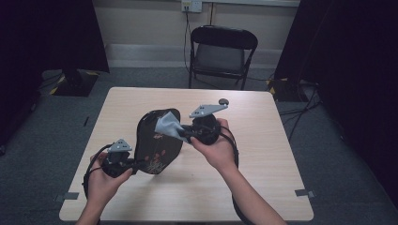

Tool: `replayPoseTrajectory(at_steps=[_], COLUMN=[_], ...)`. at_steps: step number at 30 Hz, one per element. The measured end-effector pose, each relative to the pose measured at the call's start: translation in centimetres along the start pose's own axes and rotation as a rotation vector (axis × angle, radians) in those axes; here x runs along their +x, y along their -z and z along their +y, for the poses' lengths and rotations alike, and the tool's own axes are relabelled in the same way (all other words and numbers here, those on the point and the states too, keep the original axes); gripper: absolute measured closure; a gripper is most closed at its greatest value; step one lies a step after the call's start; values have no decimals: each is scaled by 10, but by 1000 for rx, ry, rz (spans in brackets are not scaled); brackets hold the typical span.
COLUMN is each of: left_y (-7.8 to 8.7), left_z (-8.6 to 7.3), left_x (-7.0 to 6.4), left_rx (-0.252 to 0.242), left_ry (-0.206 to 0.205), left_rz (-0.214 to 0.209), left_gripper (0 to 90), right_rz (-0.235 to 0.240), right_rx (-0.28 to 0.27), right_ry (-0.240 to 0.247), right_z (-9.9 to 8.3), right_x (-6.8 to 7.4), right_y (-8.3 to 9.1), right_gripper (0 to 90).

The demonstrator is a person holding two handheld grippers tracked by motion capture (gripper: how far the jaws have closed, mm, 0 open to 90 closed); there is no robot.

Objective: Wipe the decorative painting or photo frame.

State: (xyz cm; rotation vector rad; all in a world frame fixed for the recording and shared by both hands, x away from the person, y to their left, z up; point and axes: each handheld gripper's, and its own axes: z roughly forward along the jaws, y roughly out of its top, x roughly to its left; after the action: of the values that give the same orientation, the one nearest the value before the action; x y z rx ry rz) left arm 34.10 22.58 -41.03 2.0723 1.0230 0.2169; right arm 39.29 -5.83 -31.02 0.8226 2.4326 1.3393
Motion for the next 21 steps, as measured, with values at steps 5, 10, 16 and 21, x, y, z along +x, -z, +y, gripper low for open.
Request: replayPoseTrajectory(at_steps=[5,10,16,21], left_y=[0,0,0,0], left_z=[0,0,0,1], left_x=[0,1,1,0], left_rx=[-1,-1,5,5], left_ry=[-1,-2,-7,-9], left_rz=[-1,-2,1,3], left_gripper=[787,787,787,787], right_rz=[-5,-6,-1,1], right_rx=[-33,-22,-12,10], right_ry=[11,7,-6,6], right_z=[21,25,19,10], right_x=[5,7,4,7], right_y=[-2,-11,-17,-21], right_gripper=[799,799,799,799])
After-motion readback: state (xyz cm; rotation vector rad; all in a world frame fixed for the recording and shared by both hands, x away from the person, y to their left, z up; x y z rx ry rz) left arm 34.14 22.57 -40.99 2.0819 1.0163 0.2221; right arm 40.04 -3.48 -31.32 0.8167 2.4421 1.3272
